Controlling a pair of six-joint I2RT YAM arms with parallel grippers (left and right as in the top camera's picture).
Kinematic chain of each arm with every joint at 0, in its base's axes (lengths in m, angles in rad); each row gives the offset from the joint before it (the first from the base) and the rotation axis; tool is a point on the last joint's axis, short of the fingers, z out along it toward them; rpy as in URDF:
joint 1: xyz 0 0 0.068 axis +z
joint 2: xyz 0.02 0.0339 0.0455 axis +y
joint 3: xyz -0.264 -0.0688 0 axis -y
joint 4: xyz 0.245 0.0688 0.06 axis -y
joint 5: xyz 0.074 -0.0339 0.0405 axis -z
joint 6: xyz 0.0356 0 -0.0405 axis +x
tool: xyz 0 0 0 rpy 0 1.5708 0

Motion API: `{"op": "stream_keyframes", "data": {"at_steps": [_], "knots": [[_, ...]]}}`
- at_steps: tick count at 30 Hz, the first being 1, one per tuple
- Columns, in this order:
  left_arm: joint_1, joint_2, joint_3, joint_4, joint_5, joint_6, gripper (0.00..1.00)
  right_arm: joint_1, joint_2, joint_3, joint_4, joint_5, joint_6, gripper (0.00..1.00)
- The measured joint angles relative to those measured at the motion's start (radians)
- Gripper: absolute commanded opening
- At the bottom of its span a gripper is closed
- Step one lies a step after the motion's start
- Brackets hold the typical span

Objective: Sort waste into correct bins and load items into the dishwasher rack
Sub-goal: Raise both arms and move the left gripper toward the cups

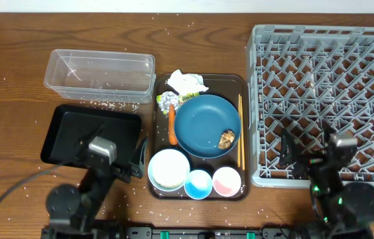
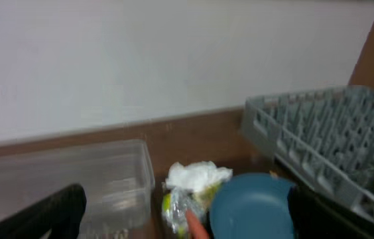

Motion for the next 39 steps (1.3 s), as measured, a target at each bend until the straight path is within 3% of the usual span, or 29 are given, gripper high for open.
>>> {"op": "stream_keyframes", "data": {"at_steps": [8,14,29,39], "knots": [[0.0,0.383,0.412,-0.404,0.004,-0.01,0.98,0.0,0.457,0.422,-0.362,-0.008,0.0,0.99],[0.0,0.578,0.591,-0.525,0.026,-0.011,0.98,0.0,0.671,0.632,-0.475,-0.023,0.0,0.99],[0.0,0.671,0.595,-0.602,0.182,-0.022,0.98,0.0,0.722,0.657,-0.473,-0.178,0.0,0.99],[-0.134,0.709,0.595,-0.661,0.095,-0.063,0.98,0.0,0.727,0.658,-0.504,-0.179,0.0,0.99]]}}
